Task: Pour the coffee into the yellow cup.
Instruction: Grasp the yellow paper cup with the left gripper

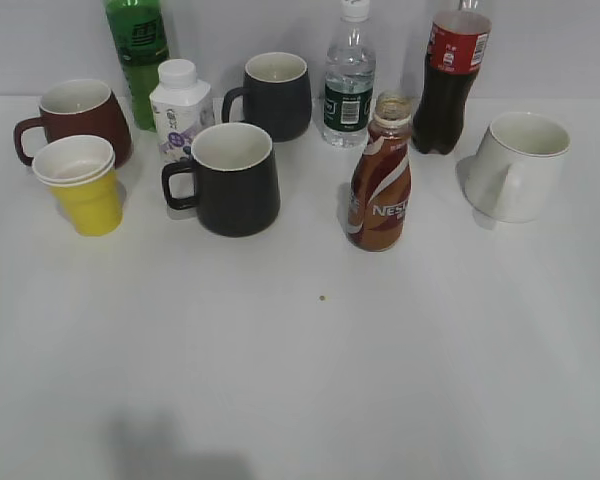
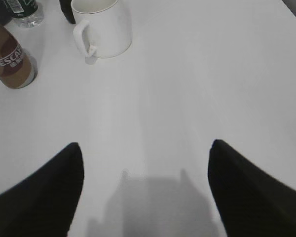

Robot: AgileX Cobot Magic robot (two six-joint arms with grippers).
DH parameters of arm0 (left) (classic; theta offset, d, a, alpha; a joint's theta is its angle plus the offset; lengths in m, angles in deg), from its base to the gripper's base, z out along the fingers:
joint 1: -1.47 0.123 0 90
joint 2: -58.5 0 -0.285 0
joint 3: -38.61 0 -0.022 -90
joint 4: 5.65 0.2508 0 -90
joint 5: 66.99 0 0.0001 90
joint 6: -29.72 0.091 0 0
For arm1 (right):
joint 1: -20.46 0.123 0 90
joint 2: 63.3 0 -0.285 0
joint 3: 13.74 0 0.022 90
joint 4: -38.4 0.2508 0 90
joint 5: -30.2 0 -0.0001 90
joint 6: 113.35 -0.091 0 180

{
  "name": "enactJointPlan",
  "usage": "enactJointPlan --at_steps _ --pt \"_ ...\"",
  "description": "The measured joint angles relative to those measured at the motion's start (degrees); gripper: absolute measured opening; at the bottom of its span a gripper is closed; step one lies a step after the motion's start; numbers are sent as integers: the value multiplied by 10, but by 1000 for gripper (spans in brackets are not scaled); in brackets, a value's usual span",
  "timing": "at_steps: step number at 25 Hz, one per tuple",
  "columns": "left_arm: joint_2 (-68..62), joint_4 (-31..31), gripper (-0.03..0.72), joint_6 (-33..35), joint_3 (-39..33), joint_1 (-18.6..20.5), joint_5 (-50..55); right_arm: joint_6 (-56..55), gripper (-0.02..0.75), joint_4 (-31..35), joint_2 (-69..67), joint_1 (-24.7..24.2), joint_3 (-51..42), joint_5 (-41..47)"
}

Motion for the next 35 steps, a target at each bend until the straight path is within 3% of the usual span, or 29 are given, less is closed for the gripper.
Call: enactJointPlan --at_steps 19,35 --pt "0 0 259 0 0 0 0 0 588 0 0 0 0 0" --pt "0 0 240 0 0 0 0 0 588 0 0 0 0 0"
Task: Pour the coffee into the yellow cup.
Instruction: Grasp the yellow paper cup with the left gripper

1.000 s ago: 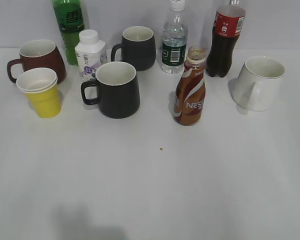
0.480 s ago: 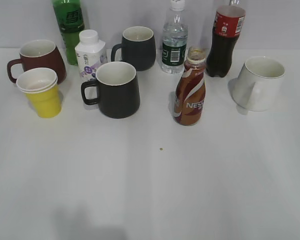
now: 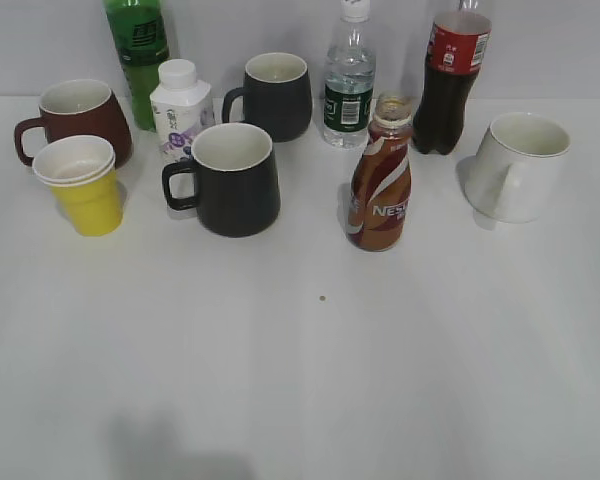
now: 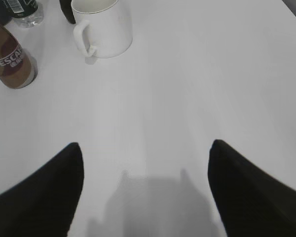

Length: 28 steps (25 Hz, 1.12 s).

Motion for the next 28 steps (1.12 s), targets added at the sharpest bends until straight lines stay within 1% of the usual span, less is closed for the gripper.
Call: enactJointPlan --at_steps 8,12,15,18,21,23,26,28 --pt "0 -5 241 0 0 -1 -1 0 588 4 0 0 0 0" --pt "-16 -2 241 0 10 -10 -43 0 588 4 0 0 1 -14" --pt "-36 8 241 0 8 -16 -136 0 588 4 -15 0 2 -54" --pt "-62 8 241 0 -13 -16 -259 0 588 14 -52 0 -4 -155" --pt "-106 14 244 0 -54 -16 -367 9 588 53 -106 0 -9 -247" --pt "-144 19 246 0 -88 -16 -442 39 588 81 -148 1 -9 -290" --pt "-216 16 251 0 -121 -16 -556 86 588 112 -203 22 -10 -344" --pt "-271 8 279 0 -128 -16 -618 109 588 116 -239 43 -10 -371"
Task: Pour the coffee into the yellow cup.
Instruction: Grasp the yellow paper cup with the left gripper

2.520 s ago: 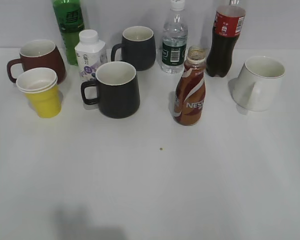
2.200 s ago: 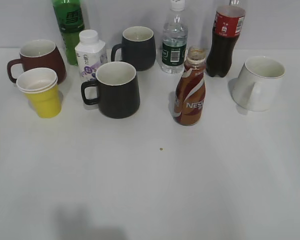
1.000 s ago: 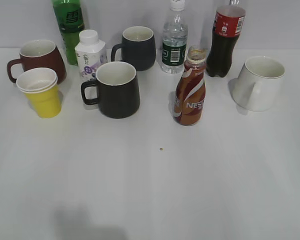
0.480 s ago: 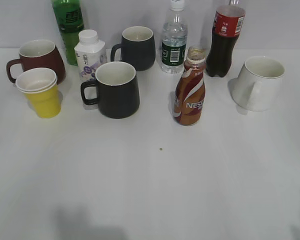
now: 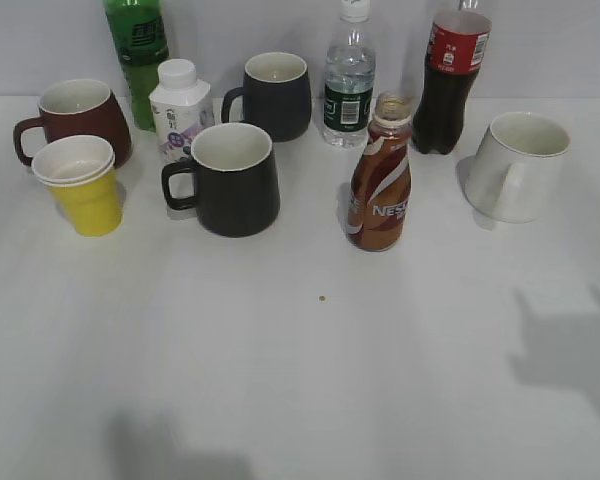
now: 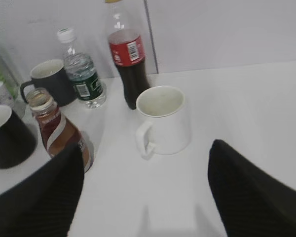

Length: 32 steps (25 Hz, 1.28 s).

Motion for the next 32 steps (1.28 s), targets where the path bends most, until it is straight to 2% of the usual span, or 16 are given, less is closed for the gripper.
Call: enactJointPlan --at_steps 3,6,9,13,19,21,25,32 --pt "-67 -44 390 0 -1 0 -65 25 588 3 -49 33 0 -23" --pt "-121 -86 520 0 -1 0 -82 43 588 4 -95 58 0 -40" --pt "-173 -113 571 0 -1 -4 -71 49 588 4 -139 81 0 -72" --pt "-249 -147 584 0 -1 -25 -69 54 588 5 -195 100 0 -113" --pt "-345 -152 586 0 -1 -90 -101 55 588 5 -261 103 0 -165" --pt "-384 -152 586 0 -1 -106 -143 55 588 5 -276 108 0 -177" --pt "-473 -150 586 0 -1 -111 -249 55 588 5 -305 137 0 -184" --pt "-630 -53 586 0 0 -111 -485 48 588 29 -357 176 0 -269"
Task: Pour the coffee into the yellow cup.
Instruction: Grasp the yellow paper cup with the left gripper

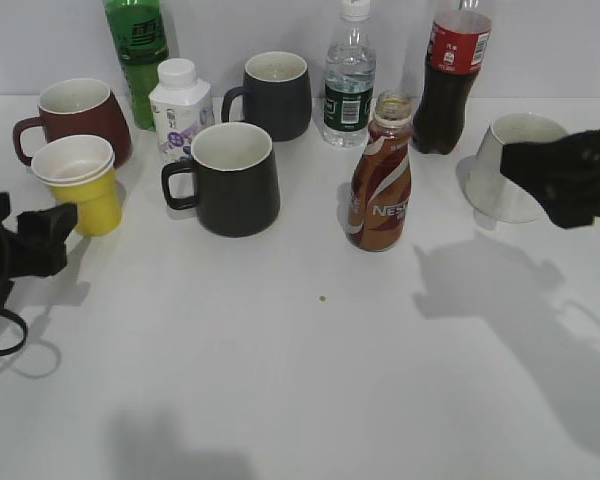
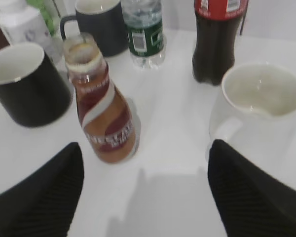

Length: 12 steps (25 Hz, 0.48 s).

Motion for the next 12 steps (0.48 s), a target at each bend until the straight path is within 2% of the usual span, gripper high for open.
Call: enactJointPlan --at_steps 5,12 --pt "-67 5 586 0 1 0 -132 -2 588 -34 -41 2 0 -89" --pt "-133 53 586 0 19 0 -157 -22 588 -44 -106 2 0 -220"
